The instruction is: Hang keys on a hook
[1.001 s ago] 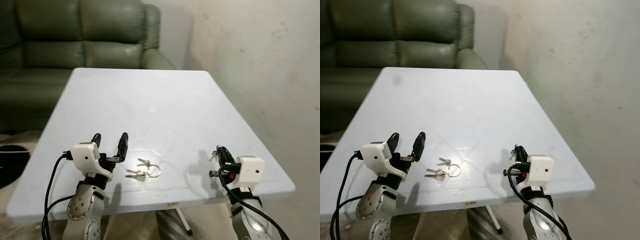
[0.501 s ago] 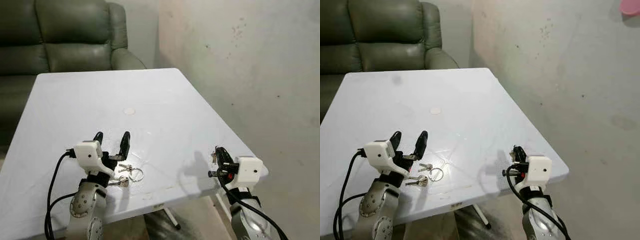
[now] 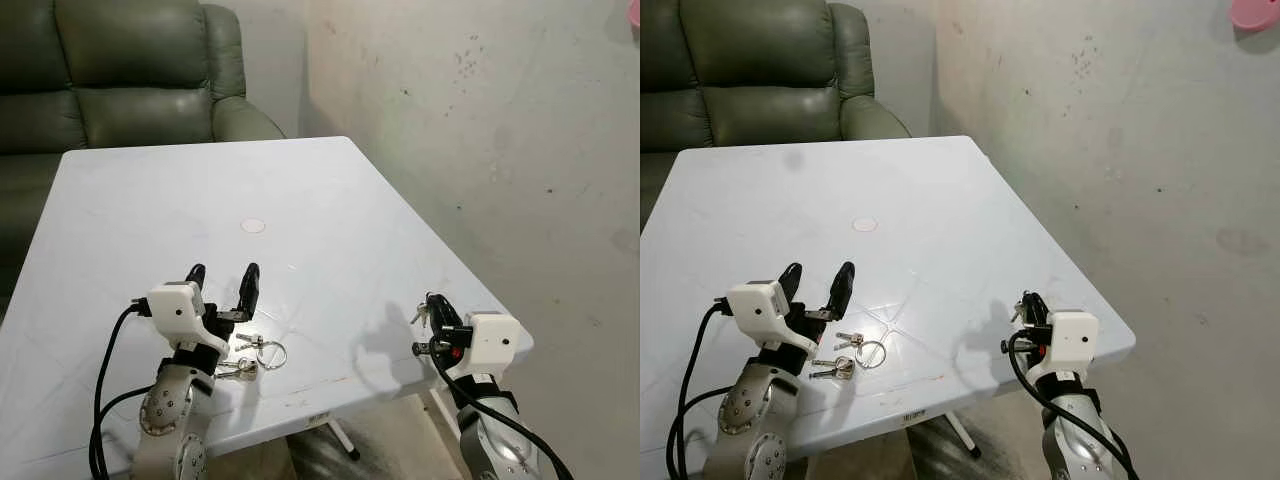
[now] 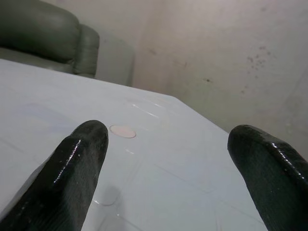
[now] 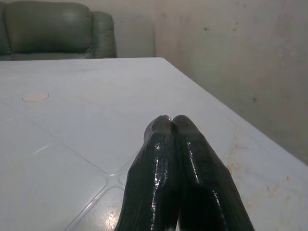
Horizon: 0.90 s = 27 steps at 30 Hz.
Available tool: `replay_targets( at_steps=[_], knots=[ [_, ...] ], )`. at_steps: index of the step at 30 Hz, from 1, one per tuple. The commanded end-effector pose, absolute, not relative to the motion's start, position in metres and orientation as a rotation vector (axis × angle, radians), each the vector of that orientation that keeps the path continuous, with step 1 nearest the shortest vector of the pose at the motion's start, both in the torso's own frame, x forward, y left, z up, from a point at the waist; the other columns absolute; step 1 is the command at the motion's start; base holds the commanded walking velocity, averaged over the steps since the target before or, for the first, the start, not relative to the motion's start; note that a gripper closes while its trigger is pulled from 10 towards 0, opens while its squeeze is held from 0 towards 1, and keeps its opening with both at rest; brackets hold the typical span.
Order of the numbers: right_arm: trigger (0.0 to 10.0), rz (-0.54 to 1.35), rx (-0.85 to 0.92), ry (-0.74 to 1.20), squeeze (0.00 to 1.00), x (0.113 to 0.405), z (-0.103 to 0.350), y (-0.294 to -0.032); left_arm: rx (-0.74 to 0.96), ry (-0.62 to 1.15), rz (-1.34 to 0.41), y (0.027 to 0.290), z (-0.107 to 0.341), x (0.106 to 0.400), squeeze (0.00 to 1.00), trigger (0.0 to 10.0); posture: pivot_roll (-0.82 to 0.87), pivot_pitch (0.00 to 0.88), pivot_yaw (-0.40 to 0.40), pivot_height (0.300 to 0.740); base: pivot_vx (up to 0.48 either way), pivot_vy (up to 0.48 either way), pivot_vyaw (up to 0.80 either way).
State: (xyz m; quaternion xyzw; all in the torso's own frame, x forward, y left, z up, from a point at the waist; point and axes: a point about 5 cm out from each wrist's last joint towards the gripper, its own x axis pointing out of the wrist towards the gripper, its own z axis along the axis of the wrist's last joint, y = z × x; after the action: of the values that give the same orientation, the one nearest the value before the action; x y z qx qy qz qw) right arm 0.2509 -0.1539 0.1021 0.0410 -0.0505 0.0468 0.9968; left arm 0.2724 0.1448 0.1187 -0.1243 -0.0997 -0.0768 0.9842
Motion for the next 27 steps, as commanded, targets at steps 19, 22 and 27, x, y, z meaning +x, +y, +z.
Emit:
replay_targets(
  at_steps=[19, 22, 27],
  knots=[
    [10.0, 0.095, 0.077, -0.098, 0.0, 0.2523, 0.1036, -0.1565, -0.222, -0.177, -0.142, 0.1435, 0.1146, 0.2684, 0.0, 10.0, 0.03, 0.0, -0.079, 0.74, 0.0, -0.025, -0.16],
    [10.0, 0.095, 0.08, -0.095, 0.0, 0.2522, 0.1033, -0.1563, -0.219, -0.174, -0.138, 0.1436, 0.1141, 0.2682, 0.0, 10.0, 0.03, 0.0, -0.079, 0.74, 0.0, -0.48, -0.76],
    [10.0, 0.097, 0.085, -0.088, 0.0, 0.2507, 0.103, -0.1558, -0.224, -0.162, -0.137, 0.1426, 0.1127, 0.2675, 0.0, 10.0, 0.03, 0.0, -0.078, 0.74, 0.0, -0.48, -0.76]
  ],
)
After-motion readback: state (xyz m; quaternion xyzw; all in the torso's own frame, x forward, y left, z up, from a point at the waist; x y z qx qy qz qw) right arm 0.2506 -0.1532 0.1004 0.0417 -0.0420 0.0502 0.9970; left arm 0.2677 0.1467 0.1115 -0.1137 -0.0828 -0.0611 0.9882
